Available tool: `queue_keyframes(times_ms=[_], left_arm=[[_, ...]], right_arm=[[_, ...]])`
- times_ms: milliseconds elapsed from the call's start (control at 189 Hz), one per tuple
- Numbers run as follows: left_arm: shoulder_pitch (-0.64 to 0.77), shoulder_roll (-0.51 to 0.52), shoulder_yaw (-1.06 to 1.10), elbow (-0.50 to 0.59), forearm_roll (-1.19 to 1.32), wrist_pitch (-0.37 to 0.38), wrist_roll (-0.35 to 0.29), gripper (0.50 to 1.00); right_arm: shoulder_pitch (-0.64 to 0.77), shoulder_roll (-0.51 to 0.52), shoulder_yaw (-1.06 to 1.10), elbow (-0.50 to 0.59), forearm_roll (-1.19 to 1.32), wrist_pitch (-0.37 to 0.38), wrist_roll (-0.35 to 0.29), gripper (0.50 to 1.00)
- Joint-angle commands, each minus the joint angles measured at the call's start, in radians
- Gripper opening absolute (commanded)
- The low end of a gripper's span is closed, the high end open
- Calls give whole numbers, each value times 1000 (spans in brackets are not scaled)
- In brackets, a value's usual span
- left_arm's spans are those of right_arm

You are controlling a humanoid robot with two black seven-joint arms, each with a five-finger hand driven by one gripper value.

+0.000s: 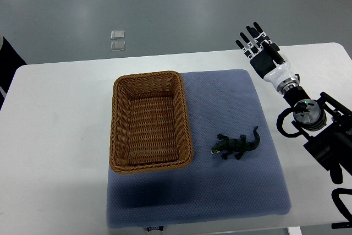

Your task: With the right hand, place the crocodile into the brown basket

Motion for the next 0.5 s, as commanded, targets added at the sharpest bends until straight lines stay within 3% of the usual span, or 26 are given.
queue_keyframes(times_ms=[0,291,493], left_arm=[[0,0,0,0,0,1,0,1000],[0,0,0,2,0,1,0,1000],[0,0,1,-1,0,-1,0,1000]], right_arm=[[1,0,0,0,0,-2,0,926],[13,-6,-12,5,-12,3,-6,926],[93,-131,-178,41,-259,18,-66,924]])
